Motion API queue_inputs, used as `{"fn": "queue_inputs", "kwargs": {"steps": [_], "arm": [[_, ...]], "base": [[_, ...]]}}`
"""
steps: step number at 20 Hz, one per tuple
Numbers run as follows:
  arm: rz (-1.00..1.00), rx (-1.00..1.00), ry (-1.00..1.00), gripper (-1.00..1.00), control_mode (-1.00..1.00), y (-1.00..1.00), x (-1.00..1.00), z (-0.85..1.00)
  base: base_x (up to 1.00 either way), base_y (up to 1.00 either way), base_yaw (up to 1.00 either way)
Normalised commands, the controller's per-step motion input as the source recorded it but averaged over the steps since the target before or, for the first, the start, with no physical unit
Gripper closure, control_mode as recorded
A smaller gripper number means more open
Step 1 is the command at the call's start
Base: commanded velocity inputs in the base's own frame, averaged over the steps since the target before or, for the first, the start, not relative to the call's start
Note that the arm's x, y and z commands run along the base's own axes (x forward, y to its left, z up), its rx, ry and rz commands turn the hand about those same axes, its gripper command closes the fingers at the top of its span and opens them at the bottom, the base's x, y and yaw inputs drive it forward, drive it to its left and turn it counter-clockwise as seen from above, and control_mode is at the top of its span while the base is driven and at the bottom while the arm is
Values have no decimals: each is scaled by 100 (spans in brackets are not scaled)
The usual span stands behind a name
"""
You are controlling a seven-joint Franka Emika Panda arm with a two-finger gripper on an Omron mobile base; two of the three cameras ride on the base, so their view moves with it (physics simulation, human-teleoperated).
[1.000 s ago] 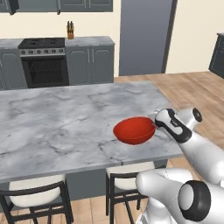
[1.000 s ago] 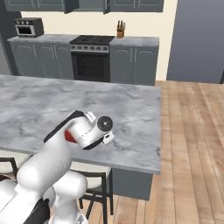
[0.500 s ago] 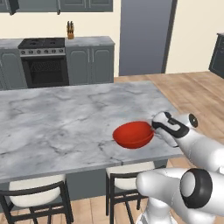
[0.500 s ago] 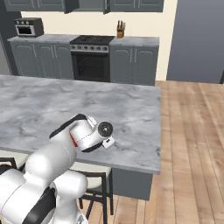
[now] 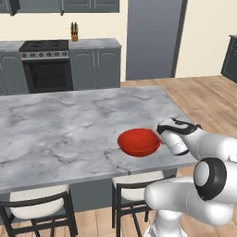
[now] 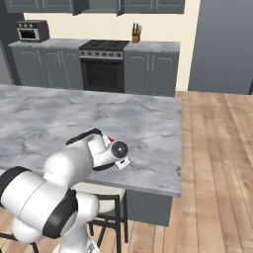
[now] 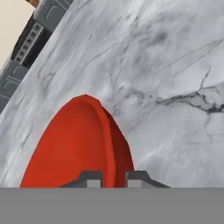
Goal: Pick up the bowls from the cabinet and place each bowl in front of a stool on the dining counter.
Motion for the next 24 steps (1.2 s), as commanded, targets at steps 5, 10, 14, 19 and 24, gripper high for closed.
{"fn": "queue_inputs", "kwargs": {"steps": [5,10,14,19,24], "arm": [[0,0,0,100,-100,0,0,-28],[0,0,0,-100,-100,-1,0,-13],[0,0,0,-100,-100,-11,-5,14],[0,0,-1,-100,-100,-32,-12,83],[0,-6,-3,-100,-100,-32,-38,100]], "base": [[0,0,0],[0,0,0],[0,0,0],[0,0,0],[0,0,0]]}}
